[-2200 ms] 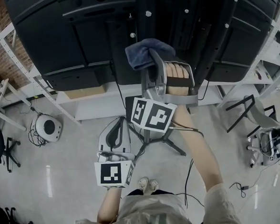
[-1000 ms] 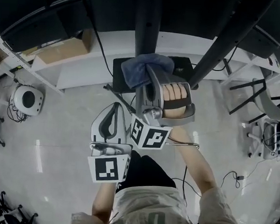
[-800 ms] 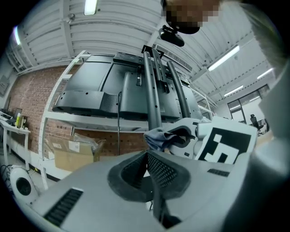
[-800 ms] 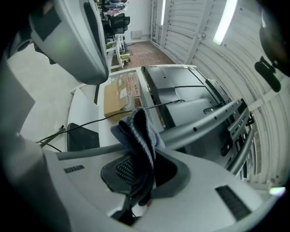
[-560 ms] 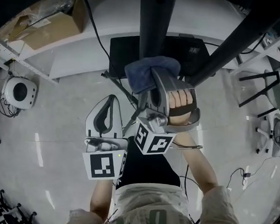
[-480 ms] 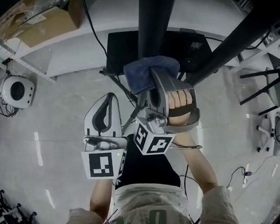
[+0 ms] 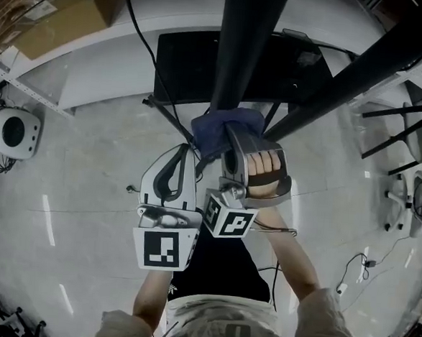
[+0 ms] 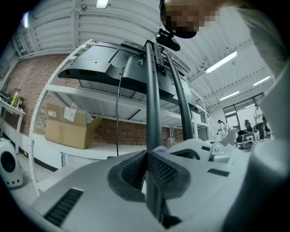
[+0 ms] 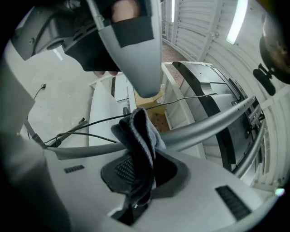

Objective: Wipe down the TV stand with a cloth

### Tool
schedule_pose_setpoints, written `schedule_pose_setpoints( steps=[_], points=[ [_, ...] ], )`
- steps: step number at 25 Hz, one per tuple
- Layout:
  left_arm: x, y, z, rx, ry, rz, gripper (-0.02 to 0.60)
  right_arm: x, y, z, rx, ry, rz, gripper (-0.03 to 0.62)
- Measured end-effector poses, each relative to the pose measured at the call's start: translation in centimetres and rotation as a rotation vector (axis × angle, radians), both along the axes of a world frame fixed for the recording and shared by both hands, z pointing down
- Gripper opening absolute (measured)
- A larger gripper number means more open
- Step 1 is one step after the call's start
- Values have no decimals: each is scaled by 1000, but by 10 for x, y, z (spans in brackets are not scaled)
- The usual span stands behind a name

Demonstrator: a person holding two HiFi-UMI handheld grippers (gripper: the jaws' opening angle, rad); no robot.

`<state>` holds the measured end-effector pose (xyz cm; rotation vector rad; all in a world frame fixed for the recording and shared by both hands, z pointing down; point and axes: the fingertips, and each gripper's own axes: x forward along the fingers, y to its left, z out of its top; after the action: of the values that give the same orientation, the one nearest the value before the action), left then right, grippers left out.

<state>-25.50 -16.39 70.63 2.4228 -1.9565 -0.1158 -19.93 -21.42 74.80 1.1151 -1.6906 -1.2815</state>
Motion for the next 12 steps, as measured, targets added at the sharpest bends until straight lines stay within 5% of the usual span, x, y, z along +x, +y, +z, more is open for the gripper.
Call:
schedule_pose_setpoints(
  steps=[6,9,12],
  points=[
    [-6,13,-79,19,27,-44,15,9,18,-42,-70,12,8,58],
    [-13,24,-173,49,11,-71,15,20,32,-153,-44,-149,17,58],
    [-25,29,-275,72,-23,-91,15,27,37,-297,-51,-415,10,58]
  ],
)
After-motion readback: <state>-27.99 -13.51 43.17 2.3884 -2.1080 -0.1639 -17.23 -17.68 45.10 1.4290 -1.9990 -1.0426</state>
